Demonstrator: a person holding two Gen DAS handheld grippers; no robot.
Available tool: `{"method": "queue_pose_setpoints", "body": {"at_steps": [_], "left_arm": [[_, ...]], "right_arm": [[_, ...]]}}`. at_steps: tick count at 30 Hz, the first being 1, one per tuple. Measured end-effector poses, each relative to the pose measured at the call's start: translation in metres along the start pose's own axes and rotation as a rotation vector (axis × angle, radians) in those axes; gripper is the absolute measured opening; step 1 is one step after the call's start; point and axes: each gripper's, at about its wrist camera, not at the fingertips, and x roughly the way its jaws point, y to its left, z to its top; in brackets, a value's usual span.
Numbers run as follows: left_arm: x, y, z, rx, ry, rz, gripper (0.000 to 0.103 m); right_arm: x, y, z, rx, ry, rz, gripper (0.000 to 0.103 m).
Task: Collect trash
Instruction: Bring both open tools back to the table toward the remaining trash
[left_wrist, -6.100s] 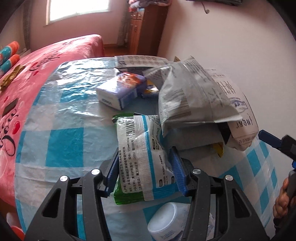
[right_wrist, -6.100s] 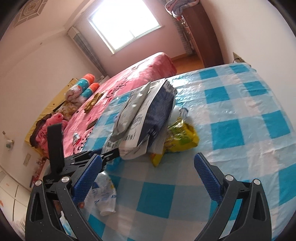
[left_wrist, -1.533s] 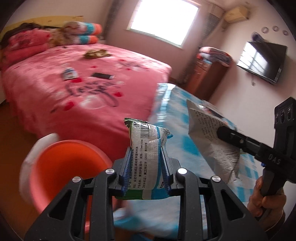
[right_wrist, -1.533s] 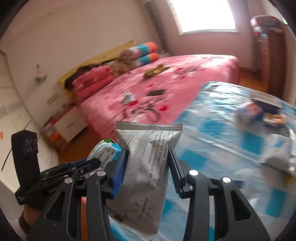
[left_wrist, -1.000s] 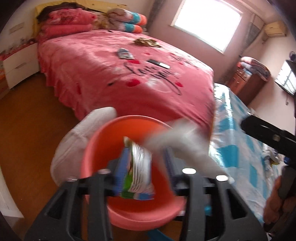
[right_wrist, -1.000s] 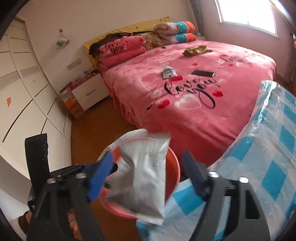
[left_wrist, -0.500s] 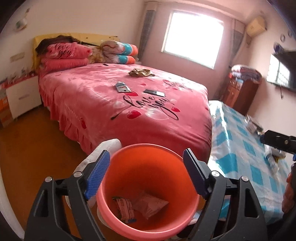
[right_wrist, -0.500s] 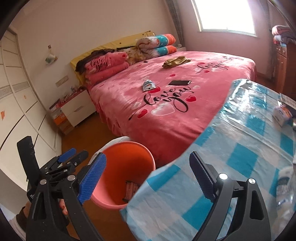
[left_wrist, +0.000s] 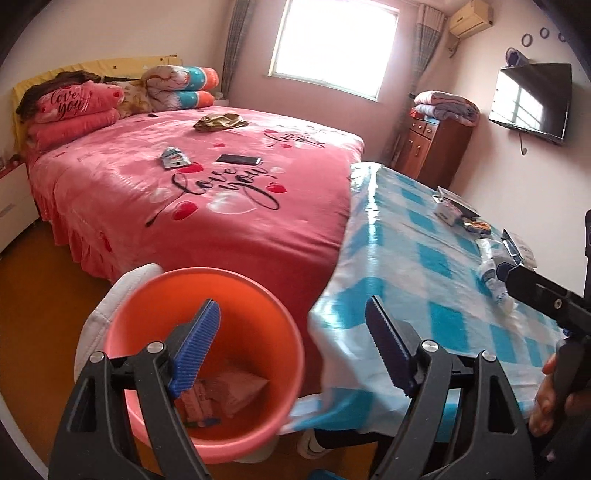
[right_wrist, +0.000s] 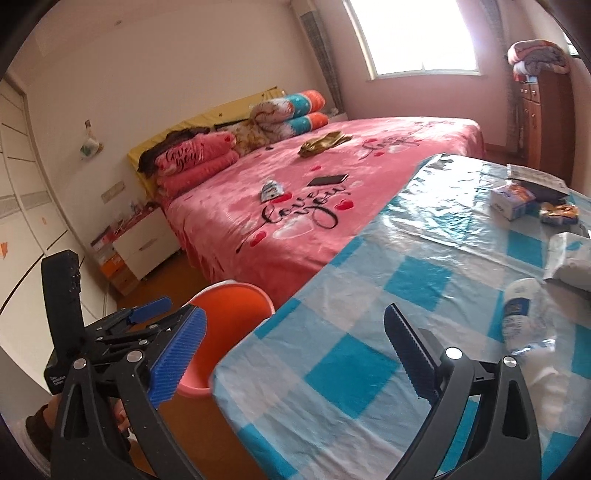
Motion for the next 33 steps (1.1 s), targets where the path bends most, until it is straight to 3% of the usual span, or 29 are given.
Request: {"method": "queue_pose_setpoints", "body": {"at_steps": [11,20,27,33], "left_arm": [[0.002,-0.055,0.0,0.057,0.08,-0.043,0.082],[0.013,-0.107,0.0,0.115,0.133,-0.088,0.082],[0.026,-0.144,-0.001,0.17,0.188,-0.078,0.082],[0.033,-0.17,-0.005,0.209,0.219,-0.097,0.082]], "right_arm": [[-0.035,-0.042,-0.003,0.022,-0.097,-0.043,0.098],[-0.064,-0.086,-0.004,0.112,-0.165,-0.085,0.098],[-0.084,-0.128,-0.005,0.214,-0.195,-0.103,0.098],[-0.099,-0.148,-0.006,0.228,-0.214,-0.172,0.098]]}}
